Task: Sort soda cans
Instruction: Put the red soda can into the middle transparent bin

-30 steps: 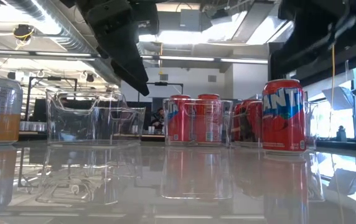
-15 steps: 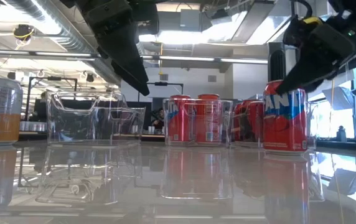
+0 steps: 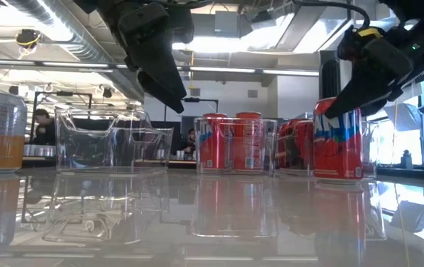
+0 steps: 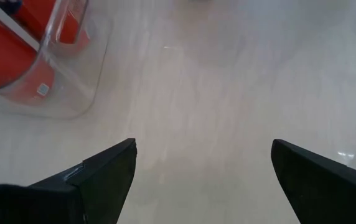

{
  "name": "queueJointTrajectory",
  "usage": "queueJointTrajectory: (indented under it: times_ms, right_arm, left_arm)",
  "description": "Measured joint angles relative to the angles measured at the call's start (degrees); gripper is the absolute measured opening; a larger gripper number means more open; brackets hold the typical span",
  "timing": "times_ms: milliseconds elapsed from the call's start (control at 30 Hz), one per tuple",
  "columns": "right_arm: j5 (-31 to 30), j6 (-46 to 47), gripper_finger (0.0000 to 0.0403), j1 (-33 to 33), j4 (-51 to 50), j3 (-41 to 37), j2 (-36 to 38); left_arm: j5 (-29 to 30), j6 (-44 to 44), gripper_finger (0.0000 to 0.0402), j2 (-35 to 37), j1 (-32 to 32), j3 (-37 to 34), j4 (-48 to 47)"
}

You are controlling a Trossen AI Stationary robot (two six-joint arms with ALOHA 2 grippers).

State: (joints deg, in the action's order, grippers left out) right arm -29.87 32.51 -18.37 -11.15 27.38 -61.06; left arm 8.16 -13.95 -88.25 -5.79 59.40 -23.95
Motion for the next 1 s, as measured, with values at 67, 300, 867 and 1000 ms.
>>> queueJointTrajectory:
  times_ms: [67,300,867,1000]
  right_arm:
    - [0.46,-0.65,0.0304,0.01,1.23,-0.04,-0.07]
    - [-4.59,-11.27,0.0279,0.55,2.02,7.9,0.13]
    - [6.96,-35.78,0.0279,30.19,8.66,23.55,-4.18]
    - [11.69,-35.33,0.0279,36.32,10.05,23.58,-8.52]
  left_arm:
    - [0.01,0.93,0.0356,0.0,0.29,0.0,0.61]
    - [0.22,2.61,0.0356,0.0,0.75,0.0,1.09]
    - [2.98,5.13,0.0356,11.43,4.1,0.0,-6.39]
    - [4.04,3.93,0.0356,14.08,5.93,0.0,-8.86]
